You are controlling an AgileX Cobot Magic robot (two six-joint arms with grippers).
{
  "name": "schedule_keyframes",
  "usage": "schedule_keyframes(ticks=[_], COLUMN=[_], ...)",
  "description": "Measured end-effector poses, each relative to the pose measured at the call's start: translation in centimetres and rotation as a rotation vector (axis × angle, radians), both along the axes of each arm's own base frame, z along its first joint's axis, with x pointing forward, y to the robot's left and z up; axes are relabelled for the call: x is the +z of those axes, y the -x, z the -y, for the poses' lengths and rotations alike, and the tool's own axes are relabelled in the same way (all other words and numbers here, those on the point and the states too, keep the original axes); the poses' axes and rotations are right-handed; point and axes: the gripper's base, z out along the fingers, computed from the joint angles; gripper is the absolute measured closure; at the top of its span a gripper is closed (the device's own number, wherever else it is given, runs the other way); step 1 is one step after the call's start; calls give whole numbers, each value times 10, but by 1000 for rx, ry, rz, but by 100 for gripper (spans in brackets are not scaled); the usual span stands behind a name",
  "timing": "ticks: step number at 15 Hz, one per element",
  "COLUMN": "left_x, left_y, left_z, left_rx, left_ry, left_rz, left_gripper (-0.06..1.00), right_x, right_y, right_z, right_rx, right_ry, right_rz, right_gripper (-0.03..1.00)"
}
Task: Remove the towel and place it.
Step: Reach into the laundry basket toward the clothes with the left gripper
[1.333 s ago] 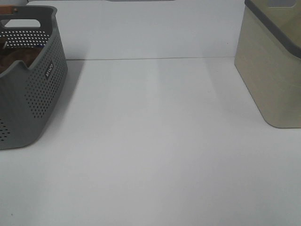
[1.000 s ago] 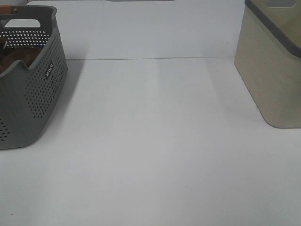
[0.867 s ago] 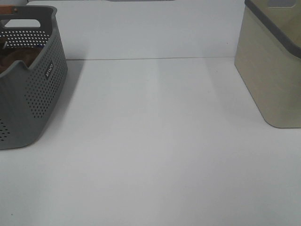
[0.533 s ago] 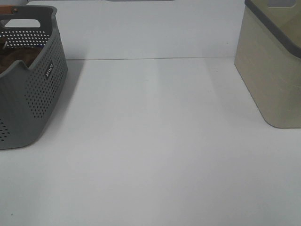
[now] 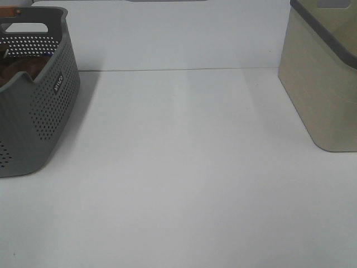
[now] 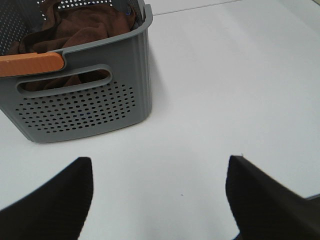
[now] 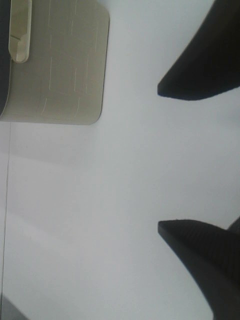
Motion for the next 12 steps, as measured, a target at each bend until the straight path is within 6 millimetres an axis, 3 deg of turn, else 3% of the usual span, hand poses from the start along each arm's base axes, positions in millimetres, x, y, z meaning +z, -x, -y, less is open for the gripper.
schedule_keyframes(ticks=[12], left_x=[0], left_y=[0], left_z=[0], left_rx=[0], left_ry=[0], left_rz=[0], left_gripper=[24], right_x=[0], right_y=[0], right_z=[0], right_rx=[0], right_ry=[0], right_rz=[0], right_gripper=[32])
